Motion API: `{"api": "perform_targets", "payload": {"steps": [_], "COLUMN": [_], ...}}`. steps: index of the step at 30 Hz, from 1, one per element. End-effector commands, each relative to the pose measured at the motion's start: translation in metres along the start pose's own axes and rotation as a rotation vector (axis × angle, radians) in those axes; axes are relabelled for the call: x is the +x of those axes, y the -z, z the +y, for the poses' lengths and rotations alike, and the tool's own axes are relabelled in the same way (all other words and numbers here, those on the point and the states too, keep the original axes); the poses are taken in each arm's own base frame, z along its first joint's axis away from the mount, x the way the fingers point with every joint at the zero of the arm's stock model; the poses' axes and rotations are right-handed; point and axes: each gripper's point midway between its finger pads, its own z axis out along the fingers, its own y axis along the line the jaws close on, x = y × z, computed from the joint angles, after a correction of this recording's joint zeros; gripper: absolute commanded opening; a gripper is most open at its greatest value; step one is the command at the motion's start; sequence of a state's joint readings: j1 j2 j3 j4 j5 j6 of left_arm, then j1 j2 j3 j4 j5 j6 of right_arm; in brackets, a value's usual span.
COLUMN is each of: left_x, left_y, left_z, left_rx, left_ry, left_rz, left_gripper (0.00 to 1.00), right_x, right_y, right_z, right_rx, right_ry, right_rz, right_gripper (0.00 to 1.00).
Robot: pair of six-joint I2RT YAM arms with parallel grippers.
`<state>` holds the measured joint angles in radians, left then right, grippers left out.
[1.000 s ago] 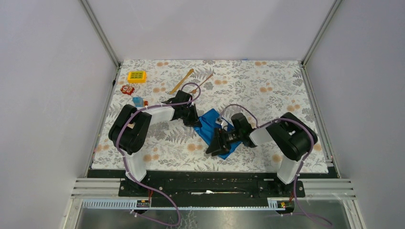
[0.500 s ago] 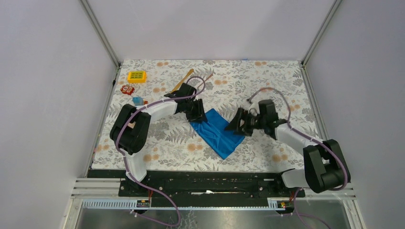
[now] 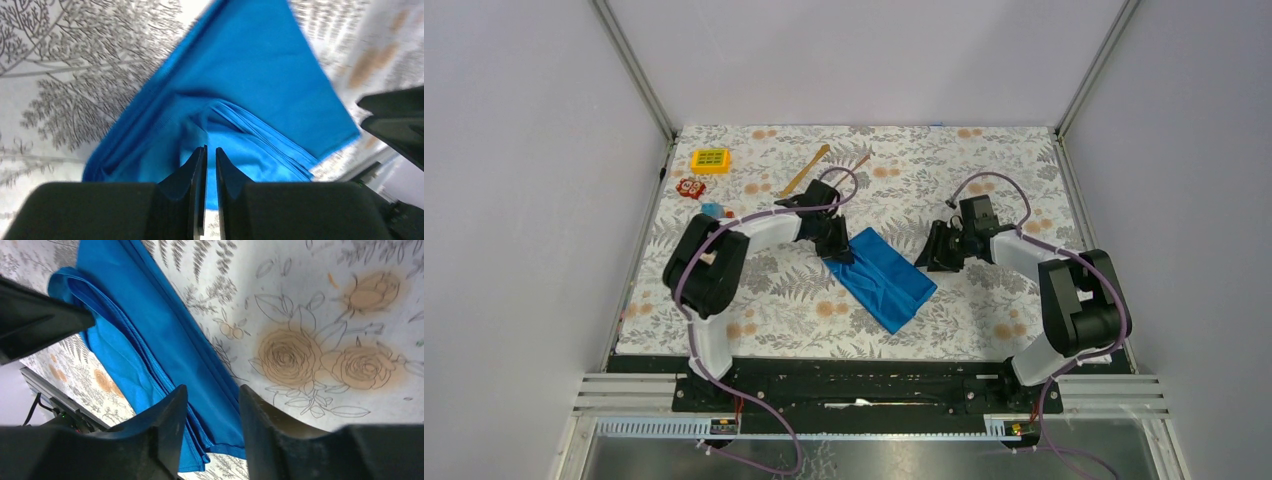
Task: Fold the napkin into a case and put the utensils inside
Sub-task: Move the right arm to the center of the board with the 2/3-rectangle-folded napkin, then pick up the 2/3-rectangle-folded napkin at the center of the board.
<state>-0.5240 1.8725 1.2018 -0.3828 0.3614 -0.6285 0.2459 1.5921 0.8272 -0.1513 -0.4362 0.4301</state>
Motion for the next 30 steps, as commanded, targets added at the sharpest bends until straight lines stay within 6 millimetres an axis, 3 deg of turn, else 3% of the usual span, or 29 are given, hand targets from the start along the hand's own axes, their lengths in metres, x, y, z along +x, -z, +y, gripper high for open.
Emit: {"api": "perform_targets", "payload": {"steps": [1,4,8,10,11,13,16,19,25,27,28,30], "left_x": [-0.012,-0.024,-0.038,-0.044,-0.044,-0.042,-0.028,-0.009,0.054,0.069,0.077,0.089], "left_y": [-0.029,-0.04,-0.046,-0.039,-0.034,-0.018,0.009,0.04,0.067,0.067,0.063,0.055], "left_z": [0.02,0.028,0.026,0.022,0.02,0.011,-0.005,-0.02,-0.043,-0.055,-0.063,-0.078], "left_rx": [-0.071,-0.123,-0.161,-0.202,-0.215,-0.214,-0.162,-0.141,-0.222,-0.251,-0.256,-0.278], "left_ry": [-0.005,-0.023,-0.072,-0.118,-0.143,-0.175,-0.196,-0.221,-0.224,-0.198,-0.193,-0.201], "left_rz": [-0.03,-0.048,-0.062,-0.079,-0.083,-0.093,-0.097,-0.104,-0.056,-0.064,-0.063,-0.07], "left_gripper": [0.15,0.14,0.15,0.21,0.3,0.41,0.51,0.57,0.61,0.86,0.91,0.92], "right_x": [0.022,0.043,0.091,0.106,0.107,0.1,0.083,0.067,0.047,0.046,0.045,0.043], "right_y": [-0.009,-0.014,-0.02,-0.016,-0.011,0.001,0.022,0.039,0.055,0.057,0.057,0.056], "right_z": [-0.01,-0.008,0.017,0.032,0.037,0.036,0.03,0.015,-0.011,-0.014,-0.016,-0.024], "right_rx": [-0.023,-0.06,-0.12,-0.175,-0.197,-0.164,-0.047,0.063,0.041,0.05,0.059,0.106], "right_ry": [-0.016,-0.047,-0.058,-0.092,-0.106,-0.105,-0.013,0.047,-0.069,-0.079,-0.089,-0.119], "right_rz": [0.028,0.039,0.101,0.099,0.081,0.028,-0.029,-0.078,-0.1,-0.105,-0.11,-0.122], "right_gripper": [0.42,0.27,0.21,0.2,0.22,0.37,0.61,0.75,0.85,0.86,0.86,0.91]}}
